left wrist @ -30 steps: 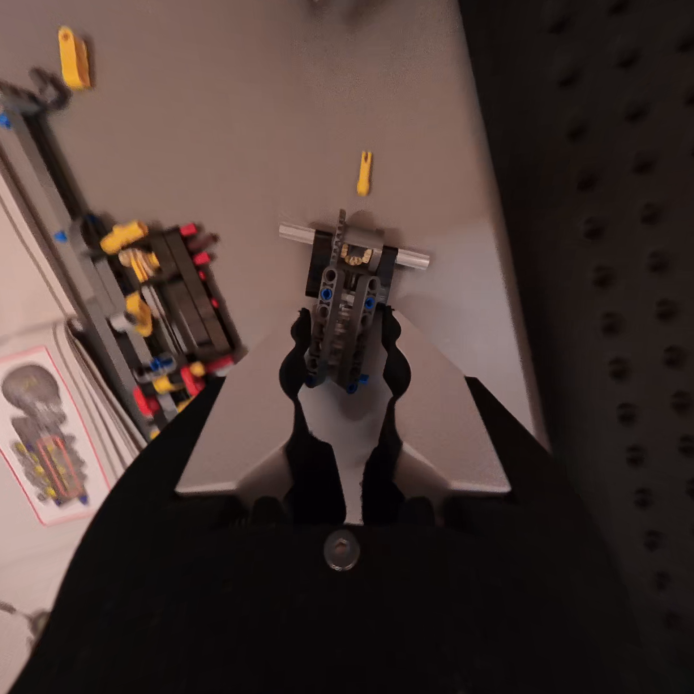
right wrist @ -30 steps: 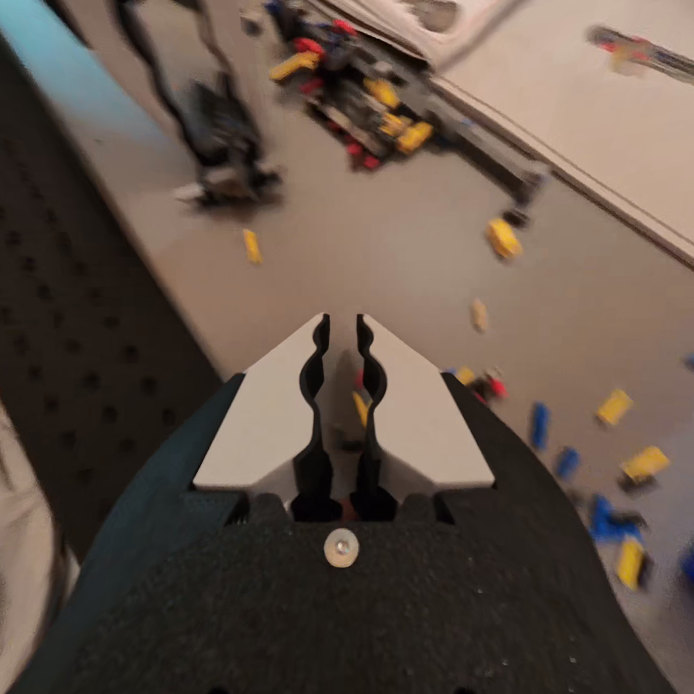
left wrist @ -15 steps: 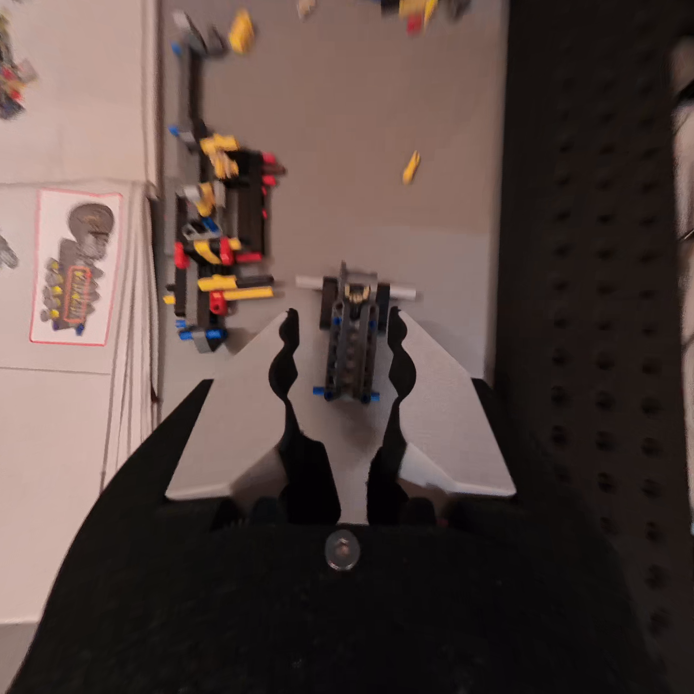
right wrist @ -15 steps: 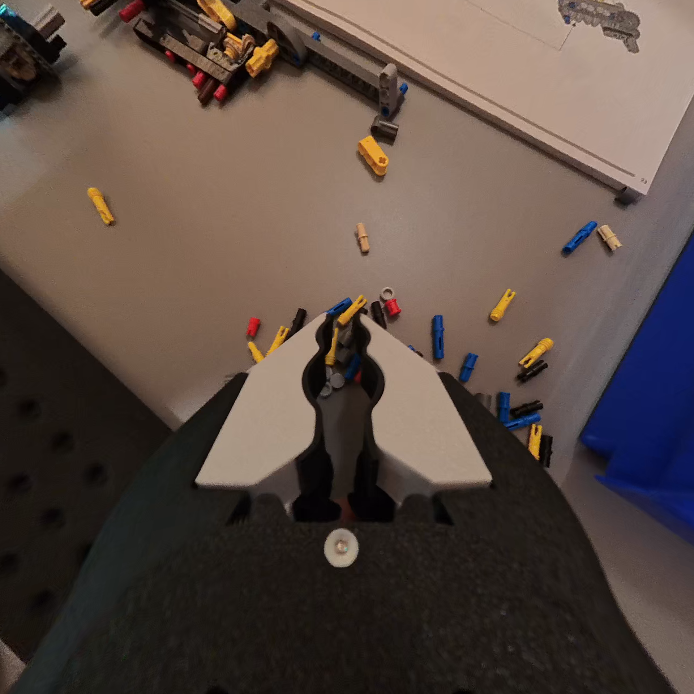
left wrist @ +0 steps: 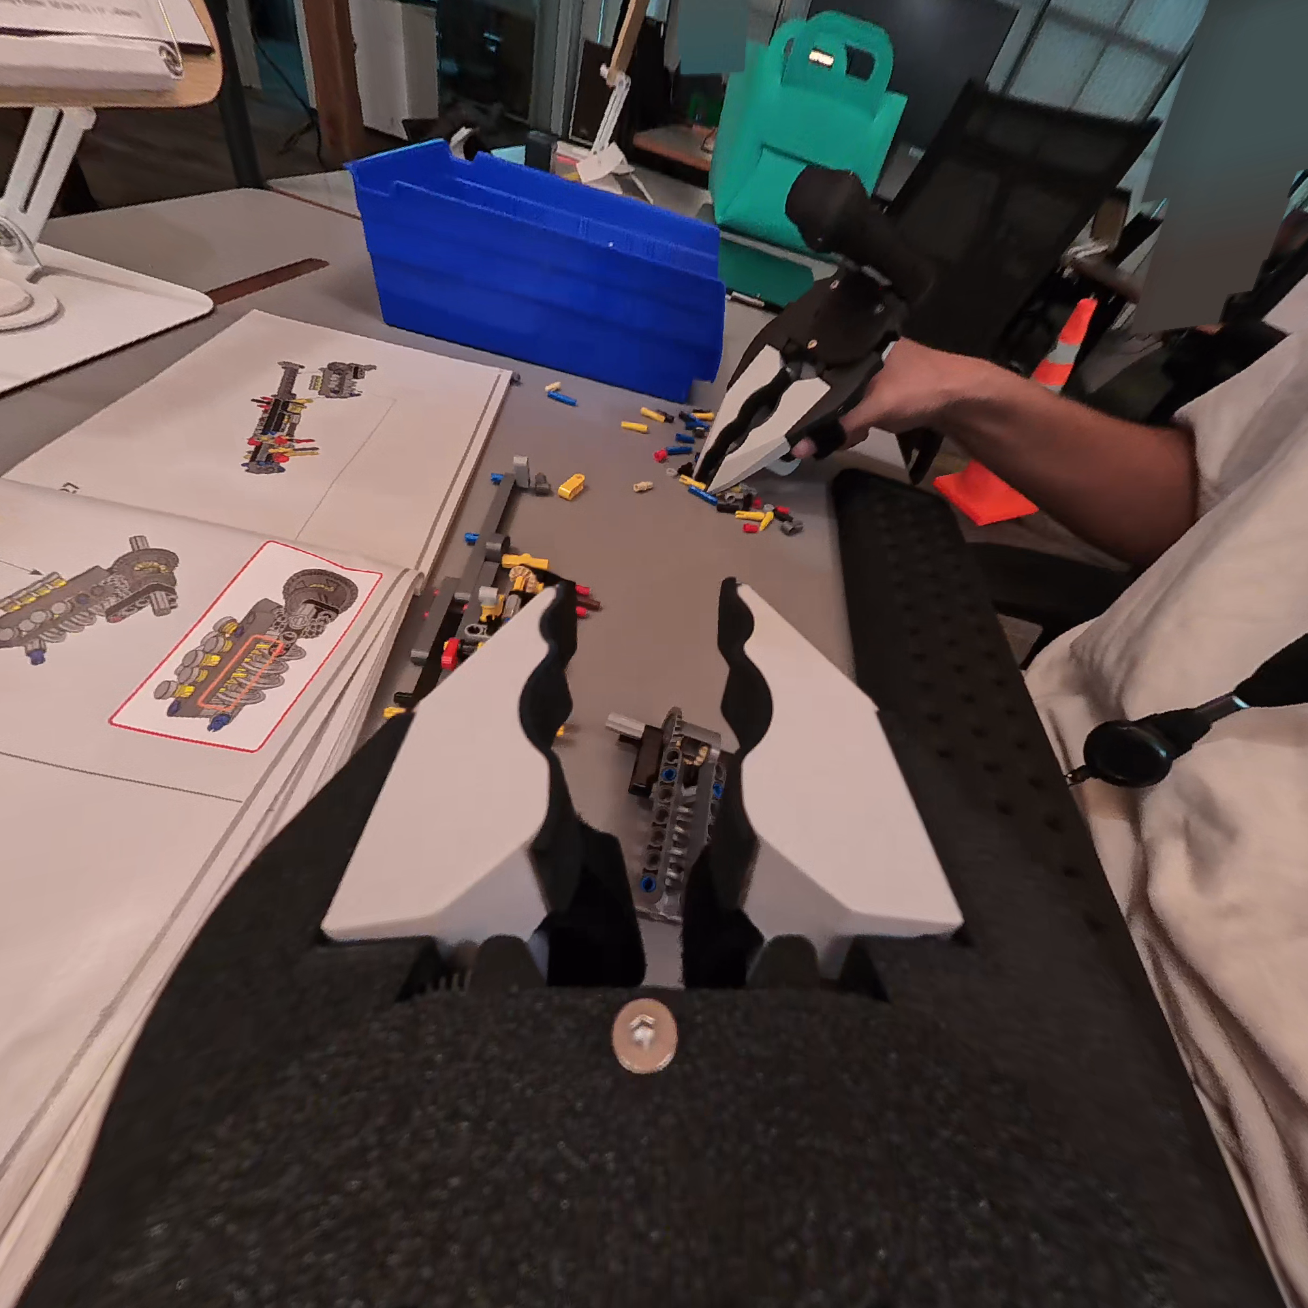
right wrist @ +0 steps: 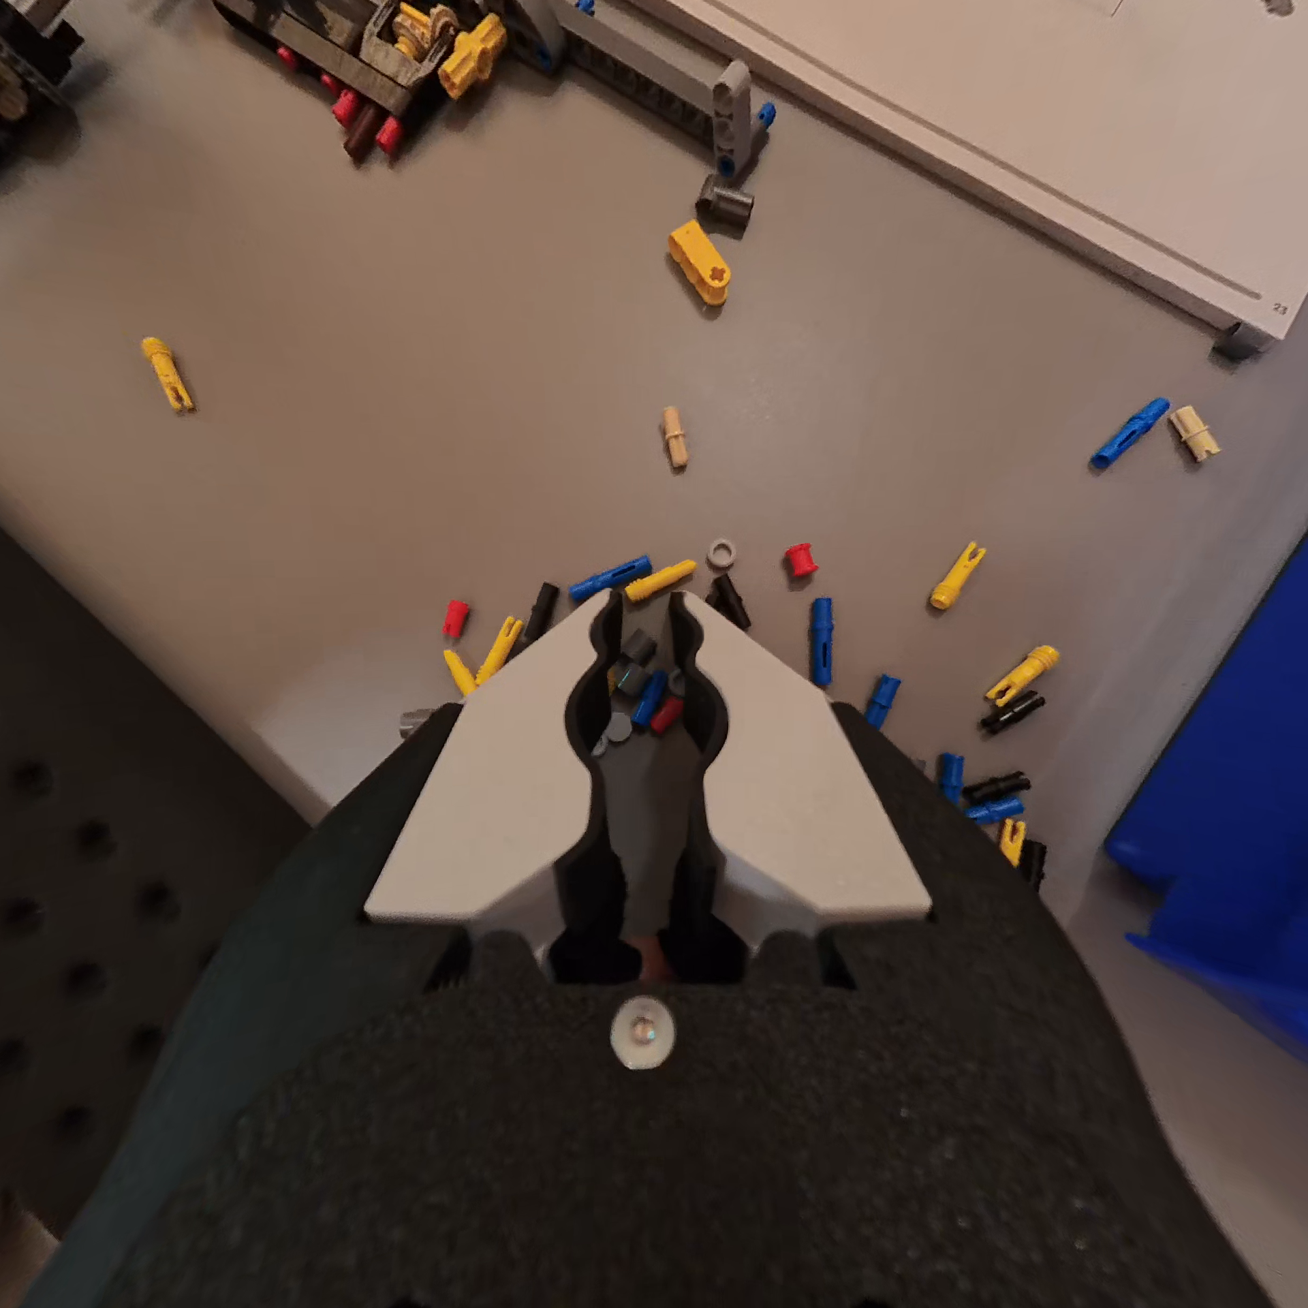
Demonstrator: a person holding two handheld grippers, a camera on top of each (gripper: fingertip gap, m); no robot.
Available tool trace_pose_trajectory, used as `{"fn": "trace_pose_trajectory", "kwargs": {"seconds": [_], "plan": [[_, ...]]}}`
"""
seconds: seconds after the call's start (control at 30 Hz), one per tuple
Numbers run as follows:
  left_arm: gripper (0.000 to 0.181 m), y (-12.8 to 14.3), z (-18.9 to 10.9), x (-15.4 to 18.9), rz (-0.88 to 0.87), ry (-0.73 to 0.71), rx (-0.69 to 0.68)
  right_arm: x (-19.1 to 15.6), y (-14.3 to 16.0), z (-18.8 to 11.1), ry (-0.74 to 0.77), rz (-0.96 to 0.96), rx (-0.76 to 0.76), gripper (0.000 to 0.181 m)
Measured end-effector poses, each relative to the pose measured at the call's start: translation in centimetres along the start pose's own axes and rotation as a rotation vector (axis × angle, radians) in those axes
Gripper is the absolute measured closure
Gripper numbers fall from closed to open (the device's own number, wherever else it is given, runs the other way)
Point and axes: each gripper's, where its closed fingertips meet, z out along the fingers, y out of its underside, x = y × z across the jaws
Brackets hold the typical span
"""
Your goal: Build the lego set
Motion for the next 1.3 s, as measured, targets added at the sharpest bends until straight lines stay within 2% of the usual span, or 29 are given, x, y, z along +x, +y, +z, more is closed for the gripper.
{"fn": "trace_pose_trajectory", "kwargs": {"seconds": [0.23,0.37,0.53,0.6,0.67,0.73,0.8,0.93,1.07,1.2,1.3], "plan": [[0.143,0.7,0.6,0.5,0.027,0.008,-0.038,0.2,-0.5,0.4,-0.015,0.019,0.010,0.162],[0.144,1.0,0.8,0.7,0.039,0.009,-0.055,0.4,-0.5,0.4,0.007,-0.012,-0.015,0.174],[0.145,0.9,0.8,0.6,0.056,-0.008,-0.054,0.3,-0.9,0.1,0.045,-0.066,-0.010,0.176],[0.146,0.8,0.8,0.5,0.062,-0.015,-0.049,-1.8,-2.8,-0.8,0.000,-0.117,0.059,0.176],[0.147,0.9,0.9,0.3,0.062,-0.025,-0.050,-7.1,-5.6,-1.3,-0.147,-0.211,0.169,0.176],[0.147,1.2,1.0,0.2,0.059,-0.029,-0.065,-11.4,-5.9,0.0,-0.238,-0.297,0.126,0.176],[0.147,1.7,1.2,0.0,0.054,-0.037,-0.089,-12.2,-5.5,1.9,-0.203,-0.368,0.074,0.175],[0.147,2.7,1.8,0.5,0.058,-0.019,-0.136,-12.4,-4.8,3.4,-0.284,-0.295,-0.011,0.175],[0.147,3.2,2.1,0.9,0.088,-0.018,-0.167,-12.0,-4.7,3.5,-0.286,-0.303,-0.024,0.172],[0.147,3.2,2.1,1.0,0.090,-0.016,-0.168,-10.5,-4.2,0.2,-0.269,-0.263,0.029,0.165],[0.147,2.9,2.1,1.2,0.098,-0.015,-0.160,-6.7,-1.3,-2.3,-0.143,-0.200,-0.007,0.165]]}}
